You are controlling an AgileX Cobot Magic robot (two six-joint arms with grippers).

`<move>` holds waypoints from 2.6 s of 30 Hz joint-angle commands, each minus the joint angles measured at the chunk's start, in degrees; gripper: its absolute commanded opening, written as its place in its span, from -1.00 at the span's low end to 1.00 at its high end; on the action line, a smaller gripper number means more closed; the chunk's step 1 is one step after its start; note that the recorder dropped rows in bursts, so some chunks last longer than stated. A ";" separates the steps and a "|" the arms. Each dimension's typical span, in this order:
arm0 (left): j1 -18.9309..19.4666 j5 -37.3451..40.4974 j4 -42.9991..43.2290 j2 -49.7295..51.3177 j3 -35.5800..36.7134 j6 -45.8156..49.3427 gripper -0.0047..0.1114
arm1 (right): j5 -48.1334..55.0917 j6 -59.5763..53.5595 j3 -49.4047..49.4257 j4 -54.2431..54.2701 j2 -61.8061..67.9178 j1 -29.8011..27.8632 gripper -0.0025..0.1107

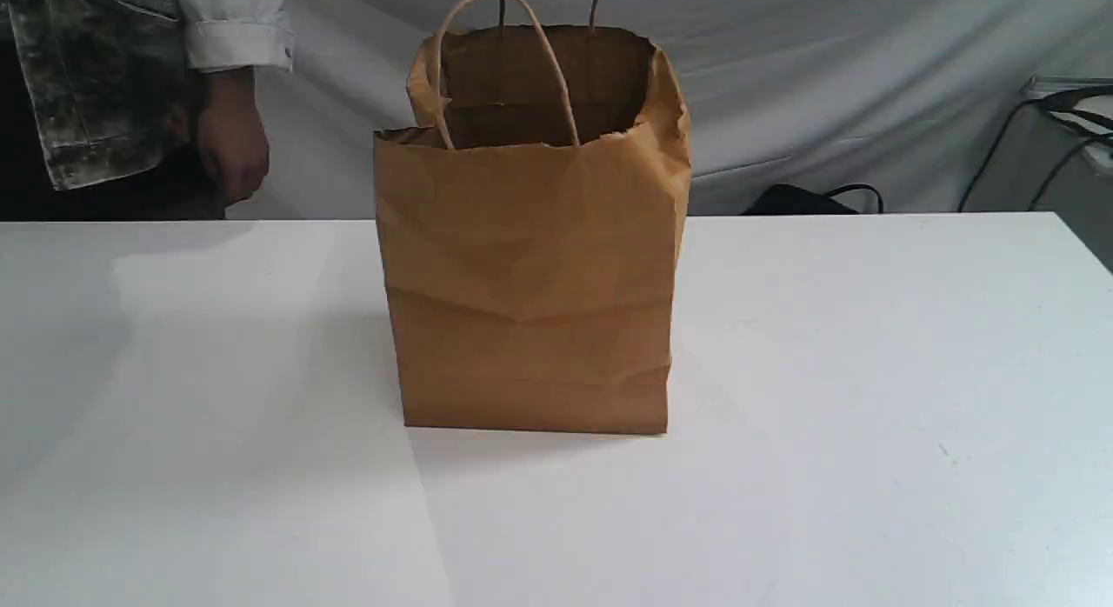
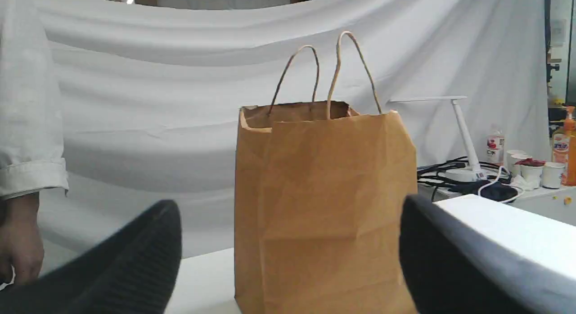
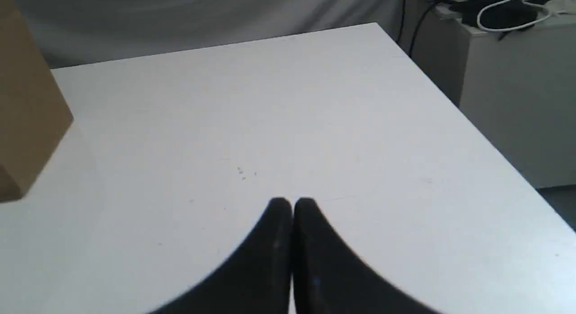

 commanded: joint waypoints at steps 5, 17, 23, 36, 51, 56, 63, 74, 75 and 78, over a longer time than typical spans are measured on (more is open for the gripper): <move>-0.28 0.08 -0.03 -0.17 0.26 0.26 0.28 | -0.62 0.52 0.16 0.46 -0.30 -0.46 -0.96; -0.38 0.08 3.02 -0.17 0.26 0.33 0.28 | -0.62 0.52 0.16 0.46 -0.30 -0.46 -0.96; 4.13 5.36 -1.38 -0.17 0.26 -5.11 0.28 | -0.73 0.50 0.16 0.46 -0.30 -0.46 -0.96; 17.42 20.90 1.96 -0.17 0.26 -7.02 0.28 | -0.73 0.77 0.16 0.46 -0.30 -0.46 -0.96; 25.37 21.63 1.49 -0.17 0.26 -29.35 0.28 | -0.73 0.68 0.16 0.46 -0.30 -0.46 -0.96; 25.38 21.72 1.74 -0.17 0.26 -26.50 0.28 | -0.73 0.68 0.16 0.46 -0.30 -0.46 -0.96; 25.38 21.72 3.02 -0.17 0.26 -26.50 0.28 | -0.73 0.68 0.16 0.46 -0.30 -0.46 -0.96; 24.48 25.30 11.50 -0.17 0.26 -24.67 0.24 | -0.73 1.00 0.16 0.46 -0.30 -0.46 -0.96; 23.92 24.83 12.11 -0.17 0.26 -22.97 0.15 | -0.73 1.00 0.16 0.46 -0.30 -0.46 -0.96; 21.66 22.51 11.50 -0.17 0.26 -17.03 -0.44 | -0.73 1.00 0.16 0.46 -0.30 -0.46 -0.96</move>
